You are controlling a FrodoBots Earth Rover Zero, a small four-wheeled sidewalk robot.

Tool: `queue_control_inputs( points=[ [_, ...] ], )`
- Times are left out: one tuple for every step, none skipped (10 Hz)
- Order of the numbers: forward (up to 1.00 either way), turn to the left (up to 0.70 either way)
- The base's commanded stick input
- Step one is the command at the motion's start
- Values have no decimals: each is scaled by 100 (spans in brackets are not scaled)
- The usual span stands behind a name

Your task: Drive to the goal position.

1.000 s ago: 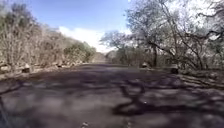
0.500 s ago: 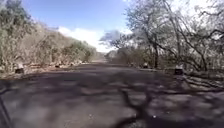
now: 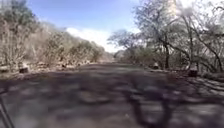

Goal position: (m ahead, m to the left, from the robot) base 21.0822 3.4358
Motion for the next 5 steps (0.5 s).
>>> queue_control_inputs(
  points=[
    [70, 0],
    [70, 0],
    [70, 0],
    [70, 0],
    [70, 0]
  ],
)
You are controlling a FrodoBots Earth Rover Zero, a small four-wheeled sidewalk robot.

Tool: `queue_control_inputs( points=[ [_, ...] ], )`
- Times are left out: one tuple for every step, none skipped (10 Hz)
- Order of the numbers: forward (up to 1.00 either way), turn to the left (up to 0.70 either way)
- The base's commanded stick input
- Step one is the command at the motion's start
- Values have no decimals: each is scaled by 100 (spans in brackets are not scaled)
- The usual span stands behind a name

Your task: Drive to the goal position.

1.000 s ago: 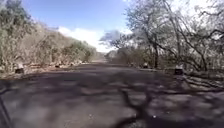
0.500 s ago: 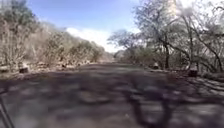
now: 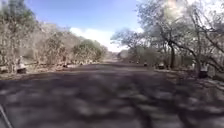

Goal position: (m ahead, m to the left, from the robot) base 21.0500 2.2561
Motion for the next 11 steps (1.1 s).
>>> queue_control_inputs(
  points=[
    [70, 0],
    [70, 0],
    [70, 0],
    [70, 0],
    [70, 0],
    [70, 0],
    [70, 0],
    [70, 0],
    [70, 0],
    [70, 0],
    [70, 0]
  ],
)
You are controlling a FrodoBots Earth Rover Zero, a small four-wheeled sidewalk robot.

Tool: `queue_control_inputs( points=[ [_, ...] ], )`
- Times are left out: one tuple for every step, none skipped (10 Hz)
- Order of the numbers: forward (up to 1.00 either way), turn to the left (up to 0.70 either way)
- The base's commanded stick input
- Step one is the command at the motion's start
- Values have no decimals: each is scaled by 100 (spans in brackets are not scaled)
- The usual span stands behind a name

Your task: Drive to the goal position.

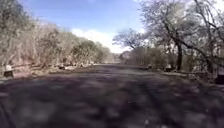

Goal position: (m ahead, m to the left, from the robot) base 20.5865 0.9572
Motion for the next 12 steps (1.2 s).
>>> queue_control_inputs(
  points=[
    [70, 0],
    [70, 0],
    [70, 0],
    [70, 0],
    [70, 0],
    [70, 0],
    [70, 0],
    [70, 0],
    [70, 0],
    [70, 0],
    [70, 0],
    [70, 0]
  ],
)
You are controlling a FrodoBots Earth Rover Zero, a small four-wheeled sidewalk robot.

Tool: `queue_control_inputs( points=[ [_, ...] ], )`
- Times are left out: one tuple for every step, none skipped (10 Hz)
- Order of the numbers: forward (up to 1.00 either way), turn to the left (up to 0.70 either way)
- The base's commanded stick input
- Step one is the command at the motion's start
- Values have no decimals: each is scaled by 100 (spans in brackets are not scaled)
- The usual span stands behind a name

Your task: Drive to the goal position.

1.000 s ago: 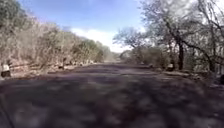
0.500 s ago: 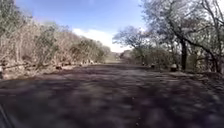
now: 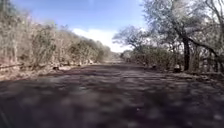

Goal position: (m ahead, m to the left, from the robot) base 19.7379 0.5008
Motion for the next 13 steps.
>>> queue_control_inputs(
  points=[
    [70, 0],
    [70, 0],
    [70, 0],
    [70, 0],
    [70, 0],
    [70, 0],
    [70, 0],
    [70, 0],
    [70, 0],
    [70, 0],
    [70, 0],
    [70, 0],
    [70, 0]
  ],
)
